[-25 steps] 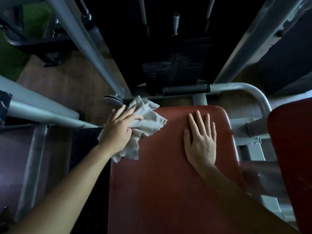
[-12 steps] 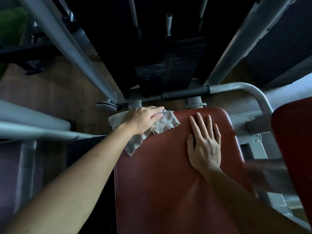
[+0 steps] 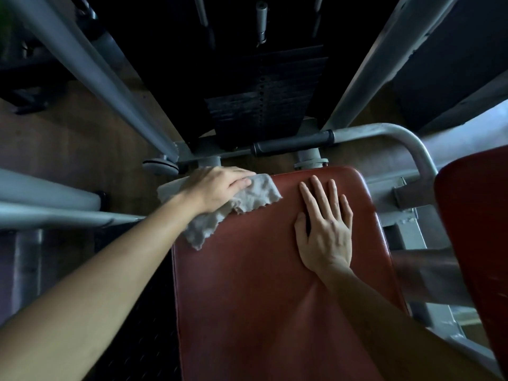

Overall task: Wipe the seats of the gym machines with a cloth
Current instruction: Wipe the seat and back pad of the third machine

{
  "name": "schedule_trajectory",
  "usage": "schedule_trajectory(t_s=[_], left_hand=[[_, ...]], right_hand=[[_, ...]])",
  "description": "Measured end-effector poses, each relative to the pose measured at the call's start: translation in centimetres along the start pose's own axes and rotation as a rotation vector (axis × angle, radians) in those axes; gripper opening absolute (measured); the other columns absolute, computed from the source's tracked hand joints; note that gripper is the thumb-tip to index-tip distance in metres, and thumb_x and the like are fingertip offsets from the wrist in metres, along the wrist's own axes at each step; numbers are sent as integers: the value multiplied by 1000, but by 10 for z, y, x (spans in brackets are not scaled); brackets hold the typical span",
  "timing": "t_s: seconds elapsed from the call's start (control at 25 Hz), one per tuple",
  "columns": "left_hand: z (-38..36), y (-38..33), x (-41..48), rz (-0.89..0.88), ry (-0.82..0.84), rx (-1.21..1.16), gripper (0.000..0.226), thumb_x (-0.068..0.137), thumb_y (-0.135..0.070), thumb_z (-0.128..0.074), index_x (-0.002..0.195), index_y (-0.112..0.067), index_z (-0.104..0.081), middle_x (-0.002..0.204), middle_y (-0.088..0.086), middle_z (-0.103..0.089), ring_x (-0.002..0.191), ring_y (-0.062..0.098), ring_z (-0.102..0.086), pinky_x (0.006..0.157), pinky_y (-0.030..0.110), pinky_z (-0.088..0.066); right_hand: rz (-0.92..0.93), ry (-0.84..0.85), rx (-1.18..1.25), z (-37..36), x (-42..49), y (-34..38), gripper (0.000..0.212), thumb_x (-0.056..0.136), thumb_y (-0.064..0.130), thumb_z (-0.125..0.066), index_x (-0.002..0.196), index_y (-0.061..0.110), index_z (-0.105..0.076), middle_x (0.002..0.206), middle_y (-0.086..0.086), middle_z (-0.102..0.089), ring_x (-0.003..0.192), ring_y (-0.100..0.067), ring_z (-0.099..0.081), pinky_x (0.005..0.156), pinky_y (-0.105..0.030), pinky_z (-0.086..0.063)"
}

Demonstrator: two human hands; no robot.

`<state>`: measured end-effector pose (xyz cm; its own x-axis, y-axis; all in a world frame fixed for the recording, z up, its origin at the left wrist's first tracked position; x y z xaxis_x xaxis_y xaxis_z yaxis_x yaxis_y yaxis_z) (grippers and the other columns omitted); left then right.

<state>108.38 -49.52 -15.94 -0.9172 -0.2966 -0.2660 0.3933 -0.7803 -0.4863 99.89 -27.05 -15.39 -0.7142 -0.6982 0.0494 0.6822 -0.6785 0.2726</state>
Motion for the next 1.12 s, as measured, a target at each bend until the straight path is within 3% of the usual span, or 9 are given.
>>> schedule_trajectory(t_s=[0.12,0.28,0.4,0.52,0.64,0.84,1.0,1.12], left_hand=[[-5,-20,10,-27,62,-14,47,100,-60,-36,139,-42,-53,144,-25,-52,132,10,-52,105,36,-46],[8,4,-25,-9,37,33,61,93,-72,-32,144,-42,-48,149,-23,-46,129,16,-56,105,42,-47],[4,12,-18,54,43,29,54,95,-67,-35,140,-42,-52,146,-22,-50,119,18,-61,100,39,-48],[-6,-10,7,72,97,-61,45,101,-57,-41,139,-37,-56,144,-20,-53,129,13,-54,99,28,-42],[-7,-19,6,100,111,-15,47,100,-59,-41,141,-40,-52,146,-20,-52,132,16,-52,101,31,-41],[13,8,-41,167,-74,102,53,94,-67,-32,135,-41,-55,139,-19,-58,124,21,-57,95,39,-46],[3,-1,-14,268,42,70,45,101,-63,-30,127,-43,-60,135,-14,-61,122,26,-57,89,35,-40],[-6,-32,10,213,72,27,43,102,-59,-31,123,-41,-64,130,-11,-64,122,24,-56,85,33,-33]], right_hand=[[-5,-15,4,2,-1,1,57,98,33,-39,155,28,-35,165,5,-25,155,-23,-13,124,-47,-17],[4,-21,3,3,-2,0,57,98,33,-39,155,28,-36,165,5,-25,155,-23,-14,123,-47,-17],[-7,-16,7,3,0,0,58,98,33,-40,155,28,-35,166,5,-24,155,-23,-13,124,-46,-16],[-3,-14,-3,3,0,1,59,97,33,-41,156,28,-34,166,6,-24,155,-23,-13,124,-46,-16],[-3,-19,-5,4,0,-1,58,98,33,-41,155,28,-35,165,6,-25,155,-22,-14,124,-46,-17],[0,-21,14,3,0,1,57,98,31,-44,154,29,-36,165,6,-27,155,-22,-15,124,-45,-17],[-3,-19,10,2,-1,0,57,98,32,-41,155,29,-36,165,6,-26,155,-22,-14,125,-45,-15],[6,-22,-3,3,-2,0,57,98,32,-40,155,29,-35,165,6,-26,155,-21,-13,125,-44,-14]])
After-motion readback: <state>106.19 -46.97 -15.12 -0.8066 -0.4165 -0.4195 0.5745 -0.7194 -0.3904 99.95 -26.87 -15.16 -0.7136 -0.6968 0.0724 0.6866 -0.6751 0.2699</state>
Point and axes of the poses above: each hand's wrist, its own x-axis towards the middle knuckle, its own z-axis out of the back of the hand, y = z × x, the point moved 8 cm from there along x, towards the middle knuckle
